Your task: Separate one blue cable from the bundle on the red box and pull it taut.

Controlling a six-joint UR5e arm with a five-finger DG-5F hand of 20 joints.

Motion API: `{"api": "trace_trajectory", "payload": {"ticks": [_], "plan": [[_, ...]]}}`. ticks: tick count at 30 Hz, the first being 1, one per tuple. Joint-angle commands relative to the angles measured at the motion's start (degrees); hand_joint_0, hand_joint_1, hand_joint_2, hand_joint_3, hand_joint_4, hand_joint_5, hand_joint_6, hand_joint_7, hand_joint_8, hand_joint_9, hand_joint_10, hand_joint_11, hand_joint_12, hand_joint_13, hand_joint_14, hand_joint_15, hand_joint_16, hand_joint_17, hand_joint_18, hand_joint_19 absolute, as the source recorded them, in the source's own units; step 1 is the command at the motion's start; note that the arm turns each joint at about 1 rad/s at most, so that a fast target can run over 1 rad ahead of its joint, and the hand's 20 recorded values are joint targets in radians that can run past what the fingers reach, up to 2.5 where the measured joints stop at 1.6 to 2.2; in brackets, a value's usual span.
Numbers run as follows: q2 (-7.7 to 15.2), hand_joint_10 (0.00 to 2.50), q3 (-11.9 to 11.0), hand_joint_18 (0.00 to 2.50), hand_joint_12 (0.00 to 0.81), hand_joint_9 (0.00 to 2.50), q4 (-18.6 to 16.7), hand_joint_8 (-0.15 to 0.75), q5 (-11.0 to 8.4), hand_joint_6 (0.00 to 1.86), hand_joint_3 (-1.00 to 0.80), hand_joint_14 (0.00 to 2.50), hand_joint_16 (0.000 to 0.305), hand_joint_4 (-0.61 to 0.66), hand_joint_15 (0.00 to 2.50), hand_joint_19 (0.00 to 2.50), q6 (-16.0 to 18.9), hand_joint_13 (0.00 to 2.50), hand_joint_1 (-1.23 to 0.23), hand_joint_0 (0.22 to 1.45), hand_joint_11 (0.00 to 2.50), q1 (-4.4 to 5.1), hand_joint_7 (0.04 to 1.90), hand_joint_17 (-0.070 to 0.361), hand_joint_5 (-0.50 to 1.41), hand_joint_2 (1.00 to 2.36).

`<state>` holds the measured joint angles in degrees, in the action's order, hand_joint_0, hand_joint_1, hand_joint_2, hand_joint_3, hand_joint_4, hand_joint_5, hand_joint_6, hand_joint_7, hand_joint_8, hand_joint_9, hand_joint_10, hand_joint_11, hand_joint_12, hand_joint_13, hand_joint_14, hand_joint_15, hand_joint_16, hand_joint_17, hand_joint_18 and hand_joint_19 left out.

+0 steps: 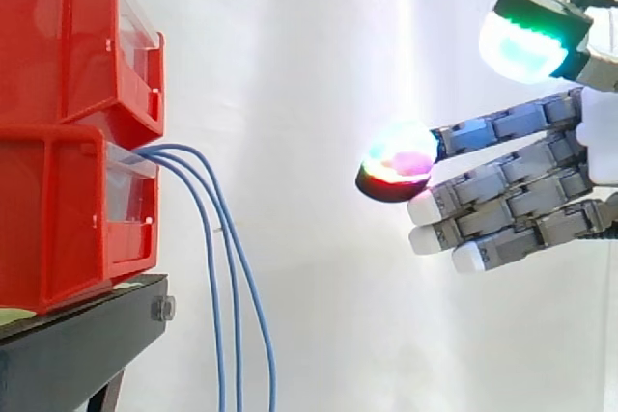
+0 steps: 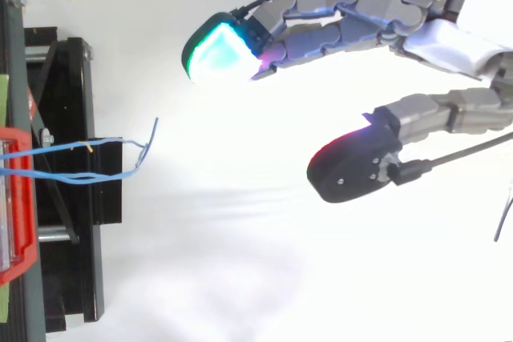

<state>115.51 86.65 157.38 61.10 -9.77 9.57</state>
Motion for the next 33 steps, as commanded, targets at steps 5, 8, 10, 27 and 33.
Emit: {"api": "trace_trajectory", "payload": {"ticks": [5,8,10,27,33], "plan": [[3.0,0.00,0.0,0.38,0.402,0.53,-3.0,0.314,-1.60,0.50,-0.50,0.00,0.056,0.26,0.12,0.17,-0.4,0.38,-0.65,0.46,0.18,-0.34,0.71,0.127,-0.19,1.00],[5.0,0.00,-0.1,0.38,0.402,0.55,-5.3,0.316,-1.95,0.50,-0.50,0.00,0.056,0.27,0.12,0.18,-0.4,0.39,-0.65,0.46,0.19,-0.34,0.72,0.126,-0.19,1.00],[5.9,0.00,-0.1,0.39,0.402,0.55,-7.6,0.317,-2.30,0.50,-0.50,0.00,0.056,0.27,0.12,0.18,-0.7,0.39,-0.65,0.46,0.20,-0.34,0.72,0.125,-0.19,1.00],[10.4,0.01,-3.2,0.41,0.395,0.62,-15.1,0.320,-5.99,0.50,-0.50,0.00,0.053,0.30,0.14,0.21,-6.8,0.42,-0.65,0.48,0.22,0.18,0.74,0.120,-0.16,1.00],[12.1,0.01,-3.5,0.42,0.392,0.64,-15.6,0.319,-6.08,0.50,-0.50,0.00,0.052,0.30,0.14,0.21,-6.3,0.43,-0.64,0.49,0.24,0.18,0.75,0.118,-0.16,1.00]]}}
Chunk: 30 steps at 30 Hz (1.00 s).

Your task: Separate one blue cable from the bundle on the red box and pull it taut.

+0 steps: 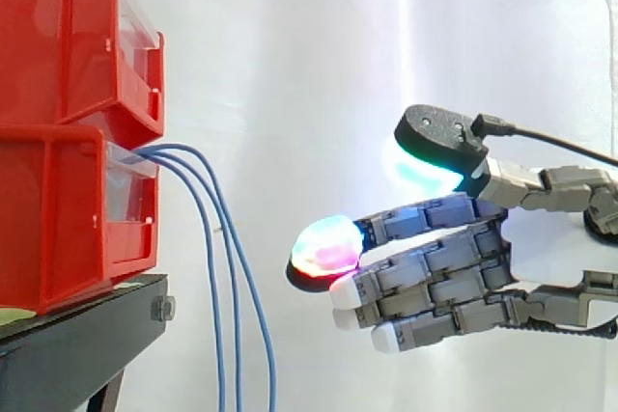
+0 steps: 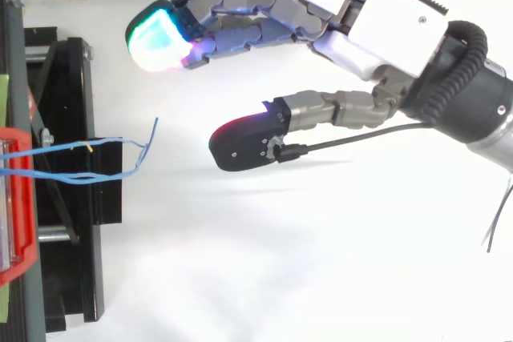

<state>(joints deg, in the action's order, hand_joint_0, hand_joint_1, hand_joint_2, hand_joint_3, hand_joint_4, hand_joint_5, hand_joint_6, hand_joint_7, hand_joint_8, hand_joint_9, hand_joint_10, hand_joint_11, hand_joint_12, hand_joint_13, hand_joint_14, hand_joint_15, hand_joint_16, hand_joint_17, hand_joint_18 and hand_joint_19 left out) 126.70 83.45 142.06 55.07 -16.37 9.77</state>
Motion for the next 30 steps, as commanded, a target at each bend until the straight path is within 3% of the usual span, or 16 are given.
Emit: {"api": "trace_trajectory", "payload": {"ticks": [1,7,25,30], "plan": [[0.9,0.01,-0.4,0.42,0.392,0.64,-0.4,0.320,-0.05,0.50,-0.50,0.00,0.052,0.30,0.14,0.20,0.3,0.43,-0.64,0.49,0.22,0.07,0.75,0.118,-0.16,1.00],[2.1,0.01,-1.3,0.42,0.389,0.64,-1.1,0.319,-0.05,0.50,-0.50,0.00,0.052,0.30,0.14,0.21,0.3,0.43,-0.64,0.49,0.23,-0.02,0.75,0.117,-0.15,1.00],[2.5,0.01,-1.5,0.44,0.387,0.69,-1.9,0.324,-0.67,0.50,-0.50,0.00,0.050,0.32,0.15,0.23,-0.9,0.45,-0.63,0.50,0.26,0.25,0.76,0.113,-0.15,1.00],[6.5,0.01,-4.2,0.44,0.387,0.69,-1.7,0.324,-0.14,0.50,-0.49,0.00,0.050,0.31,0.15,0.23,3.2,0.46,-0.63,0.50,0.26,0.16,0.76,0.113,-0.15,1.00]]}}
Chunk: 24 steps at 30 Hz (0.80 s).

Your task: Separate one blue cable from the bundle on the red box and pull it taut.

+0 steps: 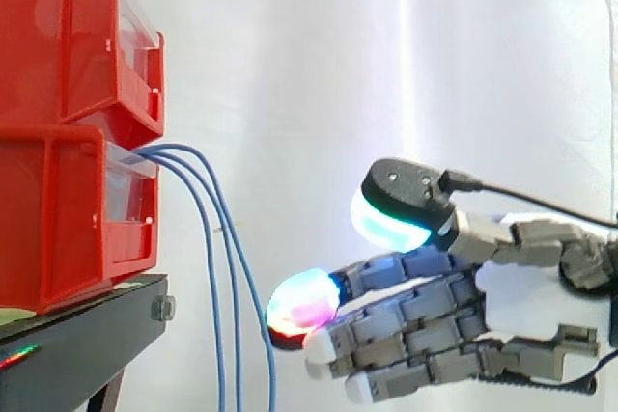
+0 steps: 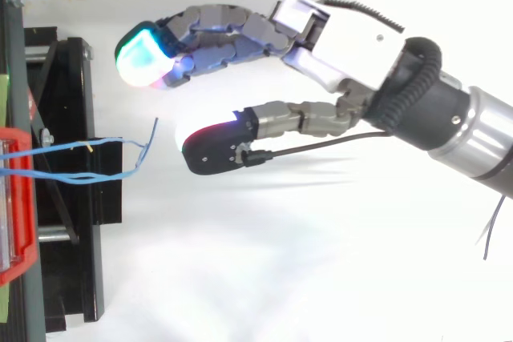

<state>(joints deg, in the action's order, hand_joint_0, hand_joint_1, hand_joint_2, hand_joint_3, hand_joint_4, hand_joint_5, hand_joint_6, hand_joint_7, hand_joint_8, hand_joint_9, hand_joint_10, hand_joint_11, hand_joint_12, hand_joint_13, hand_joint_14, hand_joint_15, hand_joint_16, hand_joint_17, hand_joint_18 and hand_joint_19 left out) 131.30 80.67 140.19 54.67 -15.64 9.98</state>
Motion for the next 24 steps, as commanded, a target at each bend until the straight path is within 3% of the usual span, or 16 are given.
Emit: {"api": "trace_trajectory", "payload": {"ticks": [1,4,7,12,17,24], "plan": [[2.0,0.01,-2.0,0.44,0.387,0.70,0.2,0.326,0.27,0.50,-0.49,0.00,0.050,0.32,0.15,0.23,3.4,0.46,-0.63,0.51,0.28,0.04,0.76,0.113,-0.15,1.00],[1.9,0.01,-2.7,0.45,0.387,0.70,0.3,0.325,0.27,0.50,-0.49,0.00,0.050,0.32,0.16,0.24,2.6,0.47,-0.63,0.51,0.27,0.04,0.76,0.113,-0.15,1.00],[2.0,0.01,-5.2,0.45,0.389,0.70,2.1,0.325,1.14,0.50,-0.49,0.00,0.050,0.32,0.16,0.24,0.6,0.47,-0.63,0.51,0.28,0.04,0.77,0.112,-0.14,1.00],[2.0,0.01,-5.4,0.46,0.388,0.71,1.8,0.325,2.81,0.50,-0.49,0.00,0.050,0.32,0.16,0.26,-1.3,0.47,-0.63,0.51,0.28,0.04,0.77,0.112,-0.14,1.00],[2.5,0.01,-5.4,0.47,0.388,0.72,-0.5,0.330,3.96,0.50,-0.49,0.01,0.050,0.33,0.17,0.26,-4.6,0.48,-0.63,0.51,0.29,0.83,0.79,0.112,-0.14,1.00],[4.3,0.01,-5.4,0.48,0.389,0.73,-3.3,0.328,4.66,0.50,-0.49,0.01,0.050,0.35,0.18,0.28,-4.8,0.49,-0.63,0.51,0.30,1.54,0.83,0.112,-0.12,1.00]]}}
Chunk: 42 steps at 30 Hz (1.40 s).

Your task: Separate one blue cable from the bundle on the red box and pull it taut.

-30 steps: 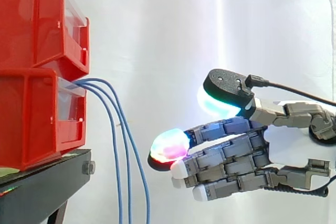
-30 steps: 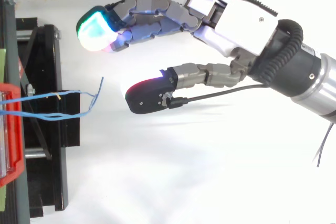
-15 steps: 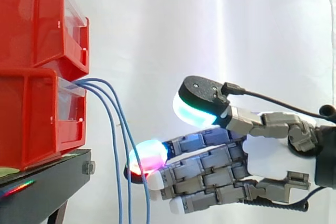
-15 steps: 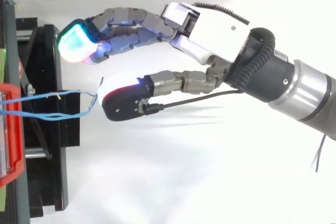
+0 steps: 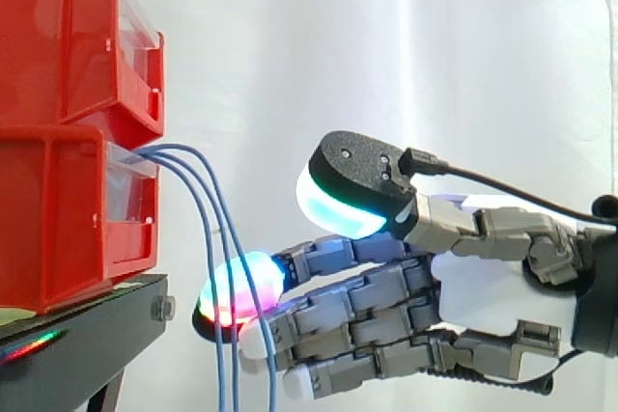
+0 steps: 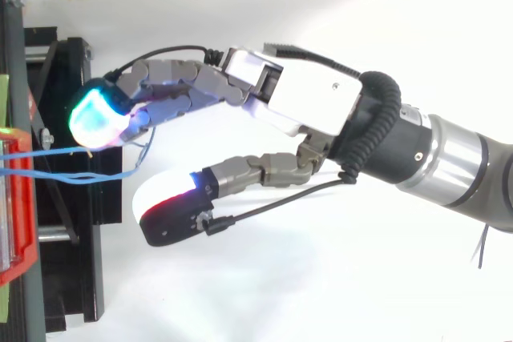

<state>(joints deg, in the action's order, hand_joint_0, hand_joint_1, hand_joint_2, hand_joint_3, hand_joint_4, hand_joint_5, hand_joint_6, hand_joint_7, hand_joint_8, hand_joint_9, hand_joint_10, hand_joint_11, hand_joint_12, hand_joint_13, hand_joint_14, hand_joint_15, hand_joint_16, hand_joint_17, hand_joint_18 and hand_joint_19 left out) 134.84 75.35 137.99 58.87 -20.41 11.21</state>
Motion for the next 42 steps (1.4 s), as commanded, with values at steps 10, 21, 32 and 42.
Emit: {"api": "trace_trajectory", "payload": {"ticks": [10,21,32,42], "plan": [[0.9,0.01,0.0,0.49,0.388,0.74,-2.1,0.326,0.46,0.50,-0.49,0.01,0.049,0.37,0.19,0.28,-1.0,0.50,-0.63,0.52,0.31,1.63,0.87,0.110,-0.11,1.00],[0.8,0.01,-1.1,0.50,0.375,0.76,-2.2,0.319,0.63,0.50,-0.41,0.01,0.047,0.34,0.20,0.30,-1.7,0.52,-0.66,0.56,0.31,1.89,1.06,0.105,-0.08,1.01],[0.8,0.01,-1.3,0.55,0.379,0.80,-2.0,0.325,1.07,0.52,-0.39,0.01,0.046,0.22,0.21,0.33,-0.2,0.55,-0.69,0.56,0.37,1.98,1.39,0.103,-0.06,1.01],[0.7,0.01,-2.6,0.60,0.385,0.86,-0.4,0.339,2.13,0.69,-0.41,0.01,0.045,0.20,0.24,0.35,1.6,0.61,-0.71,0.56,0.41,1.89,1.22,0.102,-0.09,1.01]]}}
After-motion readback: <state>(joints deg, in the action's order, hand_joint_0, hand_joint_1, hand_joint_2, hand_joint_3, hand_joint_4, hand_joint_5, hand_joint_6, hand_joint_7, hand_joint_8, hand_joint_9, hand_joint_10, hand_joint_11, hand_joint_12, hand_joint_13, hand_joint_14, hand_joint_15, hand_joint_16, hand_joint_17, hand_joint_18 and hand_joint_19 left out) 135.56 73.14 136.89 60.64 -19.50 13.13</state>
